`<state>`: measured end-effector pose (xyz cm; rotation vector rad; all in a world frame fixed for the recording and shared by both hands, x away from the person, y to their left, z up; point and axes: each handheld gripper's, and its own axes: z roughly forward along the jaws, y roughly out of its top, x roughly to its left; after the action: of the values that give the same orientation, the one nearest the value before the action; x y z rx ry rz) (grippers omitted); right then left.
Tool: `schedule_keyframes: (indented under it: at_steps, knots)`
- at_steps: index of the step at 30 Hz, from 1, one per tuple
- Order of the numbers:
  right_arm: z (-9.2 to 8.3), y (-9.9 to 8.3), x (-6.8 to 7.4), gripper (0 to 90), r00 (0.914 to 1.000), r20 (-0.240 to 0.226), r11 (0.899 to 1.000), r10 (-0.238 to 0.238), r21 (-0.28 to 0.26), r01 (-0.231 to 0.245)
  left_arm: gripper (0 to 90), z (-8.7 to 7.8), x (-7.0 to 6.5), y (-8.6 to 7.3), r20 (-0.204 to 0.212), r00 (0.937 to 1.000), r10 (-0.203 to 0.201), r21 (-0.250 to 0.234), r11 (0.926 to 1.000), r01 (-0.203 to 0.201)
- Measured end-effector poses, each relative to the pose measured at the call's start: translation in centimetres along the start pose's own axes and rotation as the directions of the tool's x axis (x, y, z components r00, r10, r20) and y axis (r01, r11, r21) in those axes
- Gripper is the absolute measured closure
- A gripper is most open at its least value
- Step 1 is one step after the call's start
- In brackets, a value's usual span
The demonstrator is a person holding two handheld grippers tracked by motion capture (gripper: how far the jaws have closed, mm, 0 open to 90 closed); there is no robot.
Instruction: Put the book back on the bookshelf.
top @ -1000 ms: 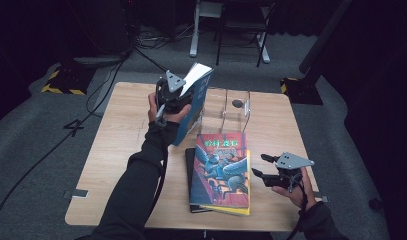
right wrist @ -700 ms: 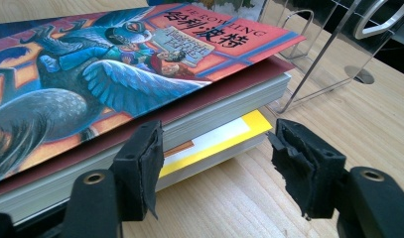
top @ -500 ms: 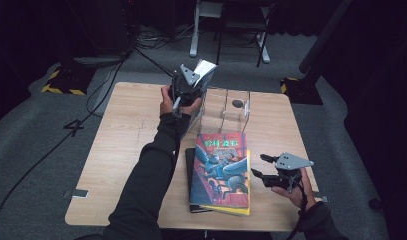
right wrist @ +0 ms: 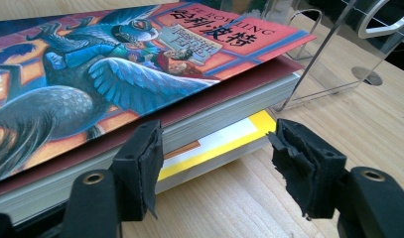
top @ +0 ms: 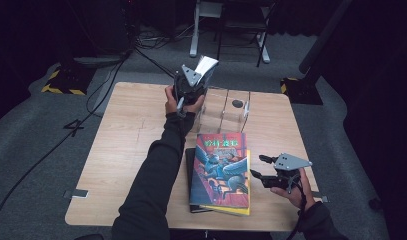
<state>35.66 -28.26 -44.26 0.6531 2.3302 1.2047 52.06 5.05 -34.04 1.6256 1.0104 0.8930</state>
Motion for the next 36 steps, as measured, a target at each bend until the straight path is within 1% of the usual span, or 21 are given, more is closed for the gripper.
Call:
schedule_keyframes:
  at_steps: [2,3,5,7,9,10,12,15,20,23,26,28,32,36]
  knots:
    - [0.1,0.0,0.0,37.2,1.0,-0.005,1.0,-0.008,0.001,0.008,60.1,0.3,0.3,-0.8,0.005,0.9996,-0.028,-0.019,0.9994,0.028]
    - [0.1,0.0,0.1,37.1,0.9999,-0.009,1.0,-0.012,0.005,0.012,60.1,0.4,0.4,-1.1,0.005,0.9994,-0.034,-0.022,0.9992,0.035]
    - [0.1,0.0,0.2,37.2,0.9999,-0.008,1.0,-0.012,0.003,0.012,60.1,0.3,0.4,-1.7,0.005,0.9991,-0.041,-0.047,0.998,0.042]
    - [0.1,0.0,0.2,37.2,0.9999,-0.009,1.0,-0.014,0.0,0.014,60.0,0.2,0.5,-1.7,0.016,0.9989,-0.044,-0.048,0.9979,0.045]
    - [0.1,-0.1,0.1,36.6,0.9999,-0.007,1.0,-0.013,0.003,0.013,59.5,0.1,0.6,-1.8,0.015,0.9985,-0.052,-0.048,0.9974,0.053]
    - [0.1,-0.1,0.1,36.5,0.9999,-0.007,1.0,-0.011,0.003,0.011,59.4,0.1,0.7,-1.8,0.02,0.9981,-0.058,-0.049,0.9971,0.059]
    - [0.0,-0.1,0.1,36.4,0.9999,-0.003,1.0,-0.011,0.006,0.011,59.0,0.0,0.8,-1.6,0.026,0.9987,-0.044,-0.032,0.9985,0.045]
    - [-0.1,-0.1,0.1,36.3,1.0,0.0,1.0,-0.009,0.006,0.009,58.6,-0.1,0.8,-1.7,0.032,0.9981,-0.052,-0.032,0.9981,0.053]
    - [-0.3,-0.4,-0.2,36.3,1.0,0.006,1.0,0.006,0.005,-0.006,57.6,-0.4,1.0,-1.6,0.044,0.9985,-0.032,-0.022,0.9992,0.033]
    - [-0.4,-0.5,-0.3,36.3,0.9999,0.009,1.0,0.011,0.004,-0.011,56.7,-0.5,1.1,-1.6,0.042,0.9986,-0.032,-0.019,0.9993,0.033]
    - [-0.5,-0.5,-0.3,36.3,0.9998,0.013,1.0,0.013,0.004,-0.013,56.5,-0.8,1.3,-1.6,0.049,0.9985,-0.026,-0.009,0.9996,0.027]
    - [-0.5,-0.4,-0.3,36.3,0.9999,0.011,1.0,0.009,0.003,-0.009,56.5,-0.9,1.4,-1.5,0.048,0.9987,-0.017,0.0,0.9999,0.017]
    - [-0.5,-0.4,-0.2,36.3,0.9999,0.012,1.0,0.01,0.006,-0.01,55.7,-1.4,1.5,-1.5,0.053,0.9984,0.018,0.014,0.9997,-0.019]
    - [-0.5,-0.4,-0.3,36.4,0.9999,0.012,1.0,0.012,0.005,-0.012,55.2,-1.6,1.6,-1.6,0.063,0.9979,0.019,0.016,0.9997,-0.021]
